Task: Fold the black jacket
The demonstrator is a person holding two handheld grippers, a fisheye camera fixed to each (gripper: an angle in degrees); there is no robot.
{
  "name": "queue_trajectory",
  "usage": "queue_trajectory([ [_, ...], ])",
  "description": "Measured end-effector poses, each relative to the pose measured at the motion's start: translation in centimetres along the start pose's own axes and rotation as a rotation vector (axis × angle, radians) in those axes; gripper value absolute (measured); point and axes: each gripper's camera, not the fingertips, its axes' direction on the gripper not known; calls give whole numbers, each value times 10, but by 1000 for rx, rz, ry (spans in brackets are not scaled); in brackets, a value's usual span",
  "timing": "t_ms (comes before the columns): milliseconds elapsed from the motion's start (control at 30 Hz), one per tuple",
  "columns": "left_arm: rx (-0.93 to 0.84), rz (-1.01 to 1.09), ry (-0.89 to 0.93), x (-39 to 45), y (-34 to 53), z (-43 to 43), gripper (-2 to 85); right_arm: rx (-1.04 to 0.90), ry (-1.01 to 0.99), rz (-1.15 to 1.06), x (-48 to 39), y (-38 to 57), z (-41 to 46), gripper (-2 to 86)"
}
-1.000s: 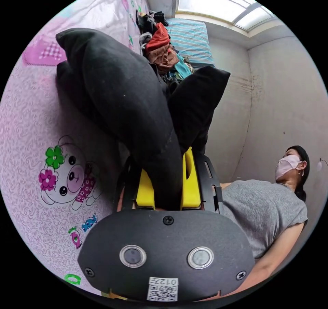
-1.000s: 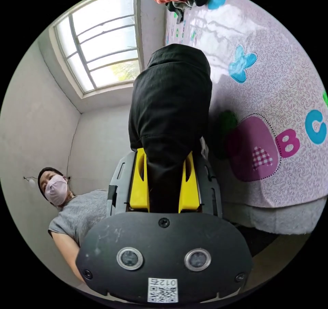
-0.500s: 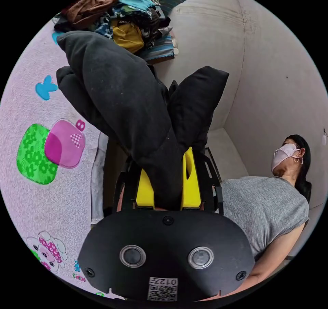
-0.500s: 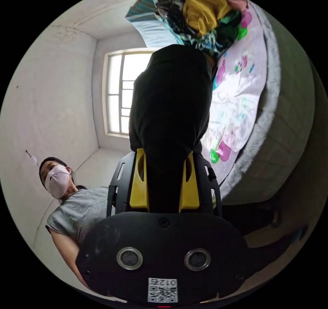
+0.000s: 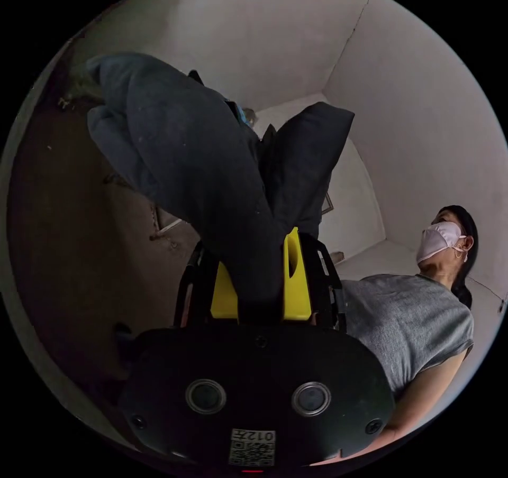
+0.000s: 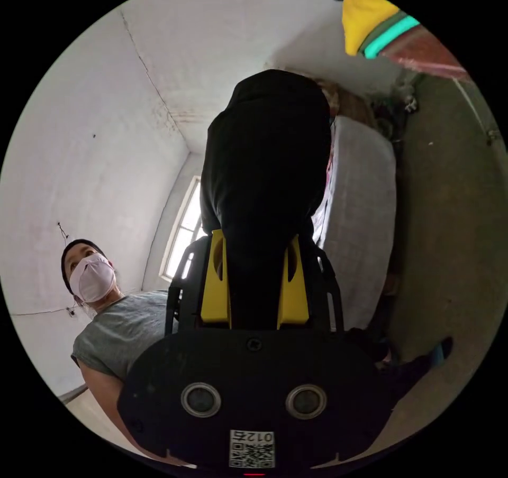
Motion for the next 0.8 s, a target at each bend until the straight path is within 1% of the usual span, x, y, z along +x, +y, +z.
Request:
queue_trajectory([
  [67, -62, 15, 26, -9, -32, 51, 155, 90, 25, -13, 9, 22, -77, 140],
  [100, -102, 24, 41, -14, -52, 83, 156, 112, 30, -17, 11, 28, -95, 140],
  [167, -161, 39, 59, -21, -80, 128, 156, 199, 44, -30, 22, 53, -161, 140],
  [467, -424, 109, 163, -60, -201, 325, 155, 509, 119, -79, 58, 137, -354, 140],
  [600, -496, 170, 223, -70, -259, 400, 155, 575, 160, -132, 58, 141, -416, 140],
  [667, -509, 188, 239, -71, -287, 425, 156, 609, 178, -162, 58, 133, -452, 140],
  [800, -513, 261, 242, -71, -346, 462, 156, 616, 176, -210, 65, 107, -498, 141],
])
